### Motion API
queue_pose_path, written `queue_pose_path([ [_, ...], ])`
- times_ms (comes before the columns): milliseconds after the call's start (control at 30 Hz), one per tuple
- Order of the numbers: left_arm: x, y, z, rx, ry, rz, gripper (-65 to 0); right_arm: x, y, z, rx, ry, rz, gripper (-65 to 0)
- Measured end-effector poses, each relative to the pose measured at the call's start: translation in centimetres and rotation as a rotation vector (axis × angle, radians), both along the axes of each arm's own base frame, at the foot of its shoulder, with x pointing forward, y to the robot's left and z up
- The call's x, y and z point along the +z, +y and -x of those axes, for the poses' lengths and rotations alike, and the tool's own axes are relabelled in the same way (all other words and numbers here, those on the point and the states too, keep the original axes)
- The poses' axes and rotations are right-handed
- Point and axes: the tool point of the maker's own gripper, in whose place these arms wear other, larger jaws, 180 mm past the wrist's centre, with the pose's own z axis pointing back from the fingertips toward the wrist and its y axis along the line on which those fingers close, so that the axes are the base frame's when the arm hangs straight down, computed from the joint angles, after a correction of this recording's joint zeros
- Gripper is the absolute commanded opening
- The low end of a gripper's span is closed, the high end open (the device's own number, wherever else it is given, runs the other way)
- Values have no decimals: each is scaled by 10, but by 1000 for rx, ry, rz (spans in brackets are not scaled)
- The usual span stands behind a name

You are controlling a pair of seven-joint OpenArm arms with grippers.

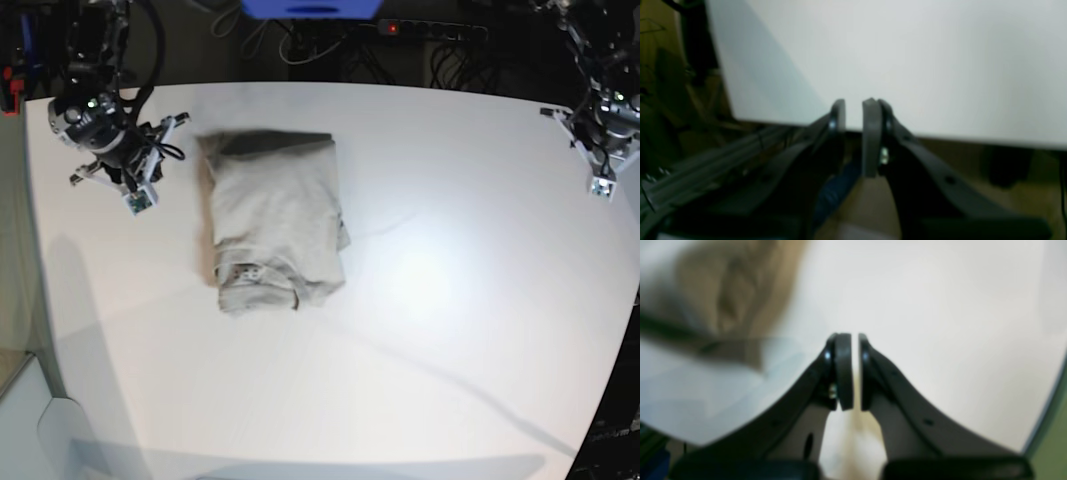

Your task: Layout the t-shirt on the table in an organized manner, then fold the t-shirt properly

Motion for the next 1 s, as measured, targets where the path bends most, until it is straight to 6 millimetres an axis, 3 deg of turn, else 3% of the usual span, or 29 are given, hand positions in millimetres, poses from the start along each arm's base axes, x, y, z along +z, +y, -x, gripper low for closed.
queue_pose_path([
  [333,-18,-6,34,2,87,18,-558,-12,-46,47,-127,56,42,-647],
  [467,-19,-7,44,1,108,14,-644,-14,-57,65,-167,56,38,-647],
  [567,-21,-8,53,-4,126,13,-645,-17,-67,85,-231,71,35,-647],
  [667,-27,-14,64,9,155,29,-647,-19,-68,95,-263,65,20,-647],
  [800,-29,-19,61,-15,149,38,-647,-27,-60,116,-277,110,-3,-647],
  [1000,-44,-43,79,-94,200,76,-647,-39,-45,150,-306,185,-37,-647],
])
